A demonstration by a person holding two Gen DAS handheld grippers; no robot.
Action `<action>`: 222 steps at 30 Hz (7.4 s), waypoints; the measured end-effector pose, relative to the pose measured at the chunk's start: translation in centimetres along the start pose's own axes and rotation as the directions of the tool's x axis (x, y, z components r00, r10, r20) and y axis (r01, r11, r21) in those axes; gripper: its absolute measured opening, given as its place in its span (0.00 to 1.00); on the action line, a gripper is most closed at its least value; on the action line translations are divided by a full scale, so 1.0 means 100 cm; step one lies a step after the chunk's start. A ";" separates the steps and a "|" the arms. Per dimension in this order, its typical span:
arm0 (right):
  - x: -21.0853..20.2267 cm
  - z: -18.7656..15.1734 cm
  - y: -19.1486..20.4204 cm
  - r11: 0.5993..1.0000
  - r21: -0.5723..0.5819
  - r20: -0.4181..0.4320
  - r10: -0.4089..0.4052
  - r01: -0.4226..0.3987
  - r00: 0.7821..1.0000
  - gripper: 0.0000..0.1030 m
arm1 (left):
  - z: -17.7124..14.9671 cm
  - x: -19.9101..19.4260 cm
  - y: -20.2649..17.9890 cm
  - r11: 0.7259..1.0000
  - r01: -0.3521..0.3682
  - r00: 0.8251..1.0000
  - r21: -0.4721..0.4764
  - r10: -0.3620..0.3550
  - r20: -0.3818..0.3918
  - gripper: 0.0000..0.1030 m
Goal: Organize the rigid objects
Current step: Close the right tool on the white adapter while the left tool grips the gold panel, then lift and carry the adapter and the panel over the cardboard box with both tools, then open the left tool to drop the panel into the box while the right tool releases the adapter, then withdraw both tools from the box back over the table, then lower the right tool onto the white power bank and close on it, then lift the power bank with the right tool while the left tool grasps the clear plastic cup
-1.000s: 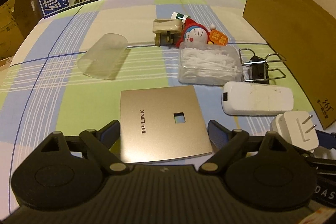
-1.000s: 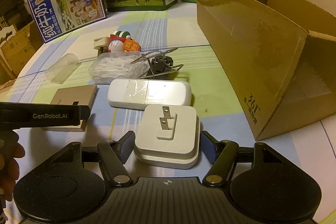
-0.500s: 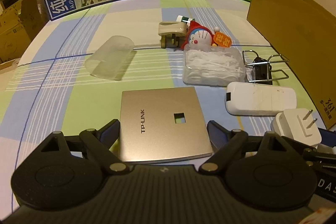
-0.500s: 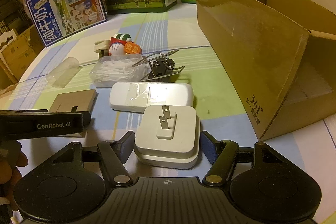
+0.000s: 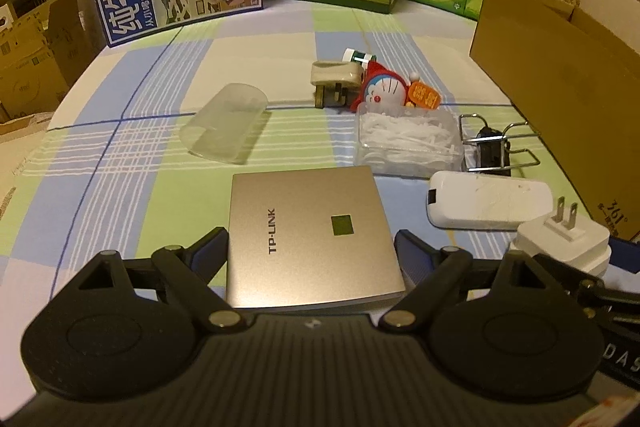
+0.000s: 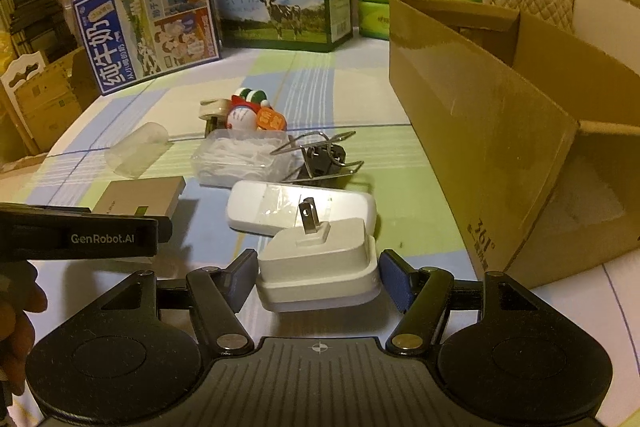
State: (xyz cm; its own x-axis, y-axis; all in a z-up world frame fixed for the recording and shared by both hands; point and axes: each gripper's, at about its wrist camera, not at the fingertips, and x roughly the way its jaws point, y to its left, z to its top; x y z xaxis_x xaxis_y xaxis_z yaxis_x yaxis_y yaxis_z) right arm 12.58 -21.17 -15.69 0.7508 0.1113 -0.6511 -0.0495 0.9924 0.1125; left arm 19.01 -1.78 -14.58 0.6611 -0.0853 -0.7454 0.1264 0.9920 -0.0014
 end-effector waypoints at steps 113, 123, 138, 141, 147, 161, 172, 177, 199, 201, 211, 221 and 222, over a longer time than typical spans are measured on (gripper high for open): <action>-0.153 0.083 -0.182 0.953 0.295 0.284 -0.154 0.067 0.946 0.79 | 0.085 -0.105 -0.108 0.979 0.169 0.972 0.114 -0.184 0.144 0.85; -0.184 0.081 -0.116 0.978 0.207 0.318 -0.047 -0.021 0.947 0.79 | 0.060 -0.139 -0.046 0.995 0.070 0.984 0.068 -0.080 0.159 0.85; -0.158 0.054 -0.018 0.990 -0.021 0.233 0.142 -0.141 0.962 0.79 | 0.032 -0.161 0.027 0.999 -0.033 0.987 0.003 0.032 0.159 0.85; -0.141 0.047 -0.008 0.986 -0.066 0.199 0.161 -0.150 0.967 0.79 | 0.028 -0.151 0.032 0.999 -0.038 0.989 0.018 0.035 0.145 0.85; -0.095 0.035 0.004 0.976 -0.159 0.117 0.167 -0.148 0.979 0.79 | 0.020 -0.113 0.037 0.999 -0.019 0.995 0.031 0.016 0.102 0.85; 0.028 0.026 0.016 0.912 -0.403 -0.056 0.056 -0.074 0.997 0.79 | 0.018 -0.016 0.036 0.996 0.061 0.998 0.068 -0.063 0.022 0.85; 0.079 0.032 0.011 0.899 -0.427 -0.135 0.046 -0.100 0.990 0.78 | 0.020 -0.007 0.033 0.993 0.086 0.996 0.085 -0.088 0.021 0.85; 0.072 0.036 0.004 0.935 -0.316 -0.201 0.098 -0.159 0.975 0.54 | 0.019 -0.006 0.040 0.995 0.077 0.997 0.068 -0.078 0.015 0.85; 0.058 0.021 0.024 0.939 -0.268 -0.182 0.172 -0.217 0.968 0.36 | 0.017 0.004 0.039 0.993 0.103 0.995 0.060 -0.102 -0.016 0.85; 0.055 0.022 0.022 0.942 -0.250 -0.173 0.184 -0.224 0.968 0.36 | 0.018 0.005 0.039 0.993 0.103 0.995 0.057 -0.102 -0.018 0.85; 0.043 0.032 0.020 0.949 -0.210 -0.087 0.222 -0.235 0.971 0.36 | 0.024 0.010 0.051 0.998 0.034 0.999 0.061 -0.035 0.013 0.85; 0.043 0.038 0.029 0.944 -0.209 -0.070 0.247 -0.256 0.967 0.36 | 0.036 0.018 0.060 0.998 0.011 0.999 0.065 -0.013 0.039 0.85; 0.046 0.036 0.031 0.940 -0.217 -0.095 0.248 -0.263 0.964 0.36 | 0.035 0.019 0.060 0.998 0.012 0.999 0.066 -0.014 0.035 0.85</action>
State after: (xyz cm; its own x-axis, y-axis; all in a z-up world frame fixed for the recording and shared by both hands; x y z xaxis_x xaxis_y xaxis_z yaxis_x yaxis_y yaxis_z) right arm 18.23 -17.75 -15.67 0.6490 0.3586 -0.6710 -0.3874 0.9148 0.1142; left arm 23.66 3.72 -13.64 0.6848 -0.1027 -0.7215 0.1828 0.9826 0.0336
